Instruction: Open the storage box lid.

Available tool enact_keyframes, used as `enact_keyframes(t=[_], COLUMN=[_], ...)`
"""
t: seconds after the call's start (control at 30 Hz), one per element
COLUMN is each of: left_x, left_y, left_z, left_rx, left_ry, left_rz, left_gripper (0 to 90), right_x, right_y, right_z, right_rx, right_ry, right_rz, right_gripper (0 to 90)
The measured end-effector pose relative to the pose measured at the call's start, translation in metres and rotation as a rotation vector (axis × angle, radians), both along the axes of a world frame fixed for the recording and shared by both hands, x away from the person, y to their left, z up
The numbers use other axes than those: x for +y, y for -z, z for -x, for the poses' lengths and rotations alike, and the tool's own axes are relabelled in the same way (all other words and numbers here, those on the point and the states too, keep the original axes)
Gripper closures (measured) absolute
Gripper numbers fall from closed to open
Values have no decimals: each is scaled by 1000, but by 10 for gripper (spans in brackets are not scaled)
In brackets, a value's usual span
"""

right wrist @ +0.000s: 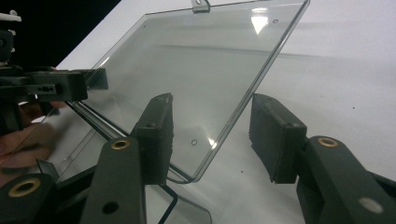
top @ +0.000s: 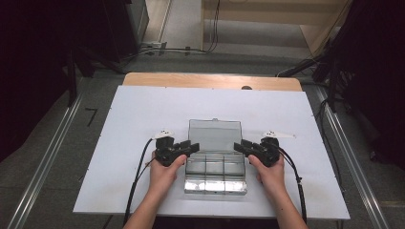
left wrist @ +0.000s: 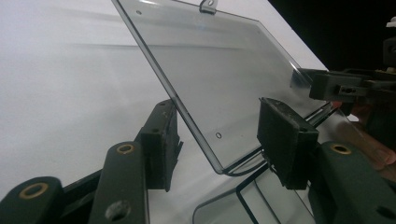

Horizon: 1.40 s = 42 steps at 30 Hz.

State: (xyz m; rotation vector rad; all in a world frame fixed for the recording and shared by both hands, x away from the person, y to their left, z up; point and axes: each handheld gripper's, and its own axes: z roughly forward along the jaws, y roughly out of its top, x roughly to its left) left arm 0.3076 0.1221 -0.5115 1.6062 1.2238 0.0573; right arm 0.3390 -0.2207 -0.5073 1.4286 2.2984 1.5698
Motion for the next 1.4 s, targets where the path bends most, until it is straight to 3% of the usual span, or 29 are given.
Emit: enact_keyframes(t=[0.27,0.47,0.87,1.2,1.4], left_x=[0,0,8,21,29], left_y=[-1,-3,-17,-24,-28], left_z=[1,3,15,24,30], left_rx=[-4,-20,-88,-122,-138], left_ry=[-5,7,25,58,70], left_rz=[-15,-23,-79,-71,-71], left_gripper=[360,299,64,0,0], right_x=[1,1,-10,-29,-40], right_y=[0,-1,-12,-23,-28], right_z=[0,1,17,31,39], right_rx=[-6,-18,-173,-272,-296], right_ry=[6,-4,-35,-61,-67], right_rz=[25,13,-17,-10,11], right_gripper=[464,426,249,117,89])
